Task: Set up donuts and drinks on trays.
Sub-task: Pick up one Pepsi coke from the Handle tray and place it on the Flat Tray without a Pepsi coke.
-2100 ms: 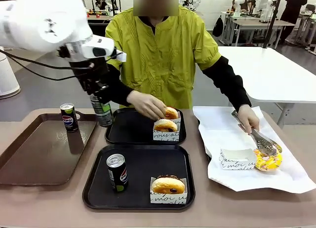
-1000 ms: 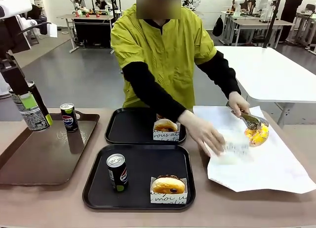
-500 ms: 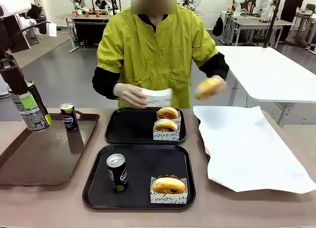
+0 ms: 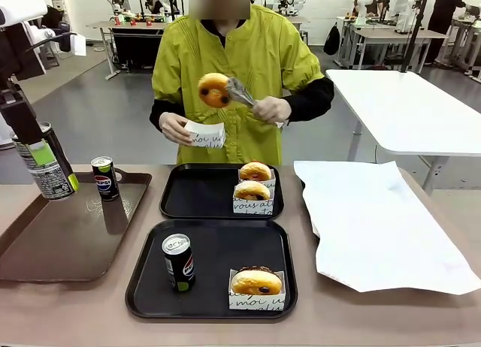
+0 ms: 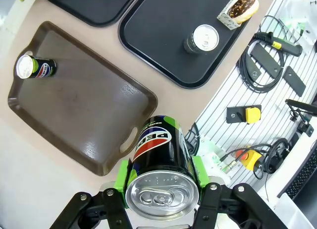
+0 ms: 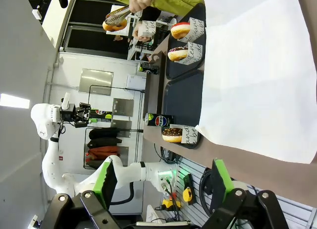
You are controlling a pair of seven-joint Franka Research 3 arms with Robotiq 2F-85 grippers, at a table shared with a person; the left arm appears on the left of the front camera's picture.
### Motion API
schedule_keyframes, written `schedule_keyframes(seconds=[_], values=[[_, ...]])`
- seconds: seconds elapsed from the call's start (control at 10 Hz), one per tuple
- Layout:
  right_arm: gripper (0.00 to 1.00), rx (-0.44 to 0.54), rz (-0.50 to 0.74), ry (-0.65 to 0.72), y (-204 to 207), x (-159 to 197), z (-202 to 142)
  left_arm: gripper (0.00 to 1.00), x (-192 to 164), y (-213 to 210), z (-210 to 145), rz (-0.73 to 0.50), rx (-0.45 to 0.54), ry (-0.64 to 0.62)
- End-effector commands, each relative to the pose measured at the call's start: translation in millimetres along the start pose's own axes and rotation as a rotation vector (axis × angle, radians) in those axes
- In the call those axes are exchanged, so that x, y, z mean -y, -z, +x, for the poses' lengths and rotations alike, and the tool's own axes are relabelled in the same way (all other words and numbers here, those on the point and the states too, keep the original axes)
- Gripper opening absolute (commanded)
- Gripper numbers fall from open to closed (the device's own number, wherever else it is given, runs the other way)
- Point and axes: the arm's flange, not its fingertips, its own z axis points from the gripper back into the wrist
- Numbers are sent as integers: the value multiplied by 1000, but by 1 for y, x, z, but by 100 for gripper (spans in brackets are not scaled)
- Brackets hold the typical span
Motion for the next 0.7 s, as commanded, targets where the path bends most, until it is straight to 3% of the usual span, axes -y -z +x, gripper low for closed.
schedule_keyframes(seconds=[0.0,0.5,0.6], values=[[100,6,21,-15,0,0,2,59,2,-6,0,5,1,4],[100,6,21,-15,0,0,2,59,0,0,0,0,0,0],[100,6,21,-15,0,0,2,59,-4,9,18,1,6,26]])
